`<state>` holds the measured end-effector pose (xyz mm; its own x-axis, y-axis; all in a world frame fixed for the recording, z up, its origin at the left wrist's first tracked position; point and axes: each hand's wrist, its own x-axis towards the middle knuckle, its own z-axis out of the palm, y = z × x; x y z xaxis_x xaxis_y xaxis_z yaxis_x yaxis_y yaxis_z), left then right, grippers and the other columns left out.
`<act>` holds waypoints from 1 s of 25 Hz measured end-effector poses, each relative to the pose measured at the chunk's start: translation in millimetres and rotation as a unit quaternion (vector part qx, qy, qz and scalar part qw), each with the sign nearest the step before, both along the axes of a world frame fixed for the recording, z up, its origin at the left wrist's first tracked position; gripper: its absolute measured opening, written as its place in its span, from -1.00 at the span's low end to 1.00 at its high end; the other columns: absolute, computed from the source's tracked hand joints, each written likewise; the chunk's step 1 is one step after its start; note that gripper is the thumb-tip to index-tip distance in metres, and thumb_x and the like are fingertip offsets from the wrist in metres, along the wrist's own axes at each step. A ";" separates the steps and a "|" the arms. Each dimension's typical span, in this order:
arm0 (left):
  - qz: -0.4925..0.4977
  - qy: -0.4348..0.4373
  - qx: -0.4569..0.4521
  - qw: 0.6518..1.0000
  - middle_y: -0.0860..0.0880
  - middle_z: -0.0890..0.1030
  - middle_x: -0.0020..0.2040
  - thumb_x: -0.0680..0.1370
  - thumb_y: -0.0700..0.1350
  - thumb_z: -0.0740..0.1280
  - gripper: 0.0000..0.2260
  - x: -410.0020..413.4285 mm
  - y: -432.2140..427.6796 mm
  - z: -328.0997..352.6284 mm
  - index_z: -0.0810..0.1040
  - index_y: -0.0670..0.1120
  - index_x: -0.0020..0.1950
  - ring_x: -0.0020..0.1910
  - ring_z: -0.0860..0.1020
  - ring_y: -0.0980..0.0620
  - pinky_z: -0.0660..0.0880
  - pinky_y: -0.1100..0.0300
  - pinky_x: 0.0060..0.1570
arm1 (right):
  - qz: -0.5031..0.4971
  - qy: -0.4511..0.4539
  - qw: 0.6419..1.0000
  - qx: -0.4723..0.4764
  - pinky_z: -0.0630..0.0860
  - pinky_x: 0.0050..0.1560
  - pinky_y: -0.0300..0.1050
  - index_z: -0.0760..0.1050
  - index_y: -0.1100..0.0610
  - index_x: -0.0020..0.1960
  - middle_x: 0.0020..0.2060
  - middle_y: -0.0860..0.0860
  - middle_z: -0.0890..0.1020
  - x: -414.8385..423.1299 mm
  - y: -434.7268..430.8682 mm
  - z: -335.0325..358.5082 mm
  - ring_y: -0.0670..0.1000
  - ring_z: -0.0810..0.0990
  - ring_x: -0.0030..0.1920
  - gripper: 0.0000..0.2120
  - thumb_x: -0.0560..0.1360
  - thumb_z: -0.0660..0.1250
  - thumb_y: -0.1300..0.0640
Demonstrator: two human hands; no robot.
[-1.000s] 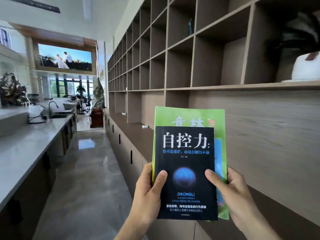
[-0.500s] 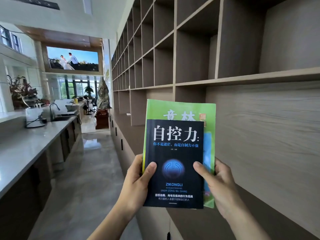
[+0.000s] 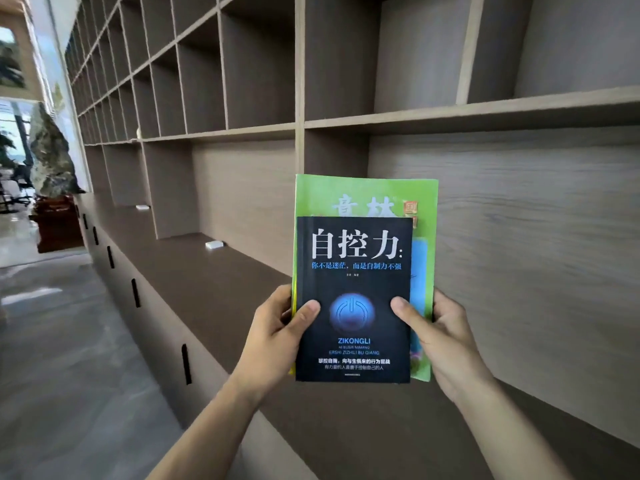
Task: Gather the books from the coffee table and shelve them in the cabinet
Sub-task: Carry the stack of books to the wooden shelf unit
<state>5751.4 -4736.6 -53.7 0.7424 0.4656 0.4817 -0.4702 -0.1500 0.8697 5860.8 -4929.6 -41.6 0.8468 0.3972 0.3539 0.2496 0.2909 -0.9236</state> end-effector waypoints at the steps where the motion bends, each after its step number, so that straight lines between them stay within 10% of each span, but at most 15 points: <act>1: -0.024 -0.005 -0.004 1.000 -0.21 0.69 0.10 0.57 -0.21 0.35 -0.78 18.2 15.8 -0.9 0.52 -0.22 0.20 0.04 0.67 -0.06 0.63 0.10 0.03 | -0.020 0.001 1.000 -0.001 0.55 -0.03 0.22 0.63 0.13 0.11 -0.02 0.18 0.76 7.8 9.5 0.4 0.11 0.70 -0.08 -0.83 0.52 0.43 0.20; 10: -0.177 0.029 0.002 0.984 -0.13 0.67 0.17 0.53 -0.19 0.33 -0.69 193.7 104.0 -53.6 0.45 -0.12 0.27 0.21 0.62 -0.14 0.56 -0.01 0.19 | -0.122 0.033 0.992 -0.014 0.52 -0.39 -0.22 0.65 0.11 -0.01 -0.22 -0.03 0.76 143.1 69.3 -59.1 -0.03 0.67 -0.26 -0.89 0.49 0.45 0.26; 18: -0.313 0.114 0.001 0.943 -0.30 0.59 0.21 0.52 -0.15 0.39 -0.66 328.4 167.0 -102.3 0.44 -0.18 0.25 0.18 0.57 -0.15 0.50 -0.14 0.23 | -0.207 0.069 0.976 -0.024 0.65 -0.19 -0.09 0.64 0.16 0.04 -0.16 0.15 0.75 234.9 114.1 -131.4 0.03 0.67 -0.18 -0.78 0.40 0.51 0.28; 22: -0.338 0.134 0.015 0.932 -0.28 0.61 0.12 0.51 -0.25 0.37 -0.71 379.7 189.8 -143.1 0.43 -0.24 0.20 0.11 0.60 0.01 0.56 0.11 0.14 | -0.246 0.079 0.965 -0.050 0.53 -0.26 0.14 0.67 0.10 -0.04 -0.19 0.39 0.65 267.1 135.5 -169.0 0.14 0.54 -0.25 -0.56 0.21 0.63 -0.13; 25: -0.340 0.156 0.039 0.927 -0.14 0.66 0.17 0.57 -0.35 0.33 -0.71 412.8 201.7 -183.6 0.43 -0.18 0.26 0.16 0.62 0.06 0.55 0.20 0.16 | -0.271 0.093 0.957 -0.052 0.59 -0.28 0.08 0.61 0.26 -0.01 -0.21 0.44 0.60 296.2 147.6 -207.7 0.17 0.53 -0.22 -0.75 0.39 0.57 0.18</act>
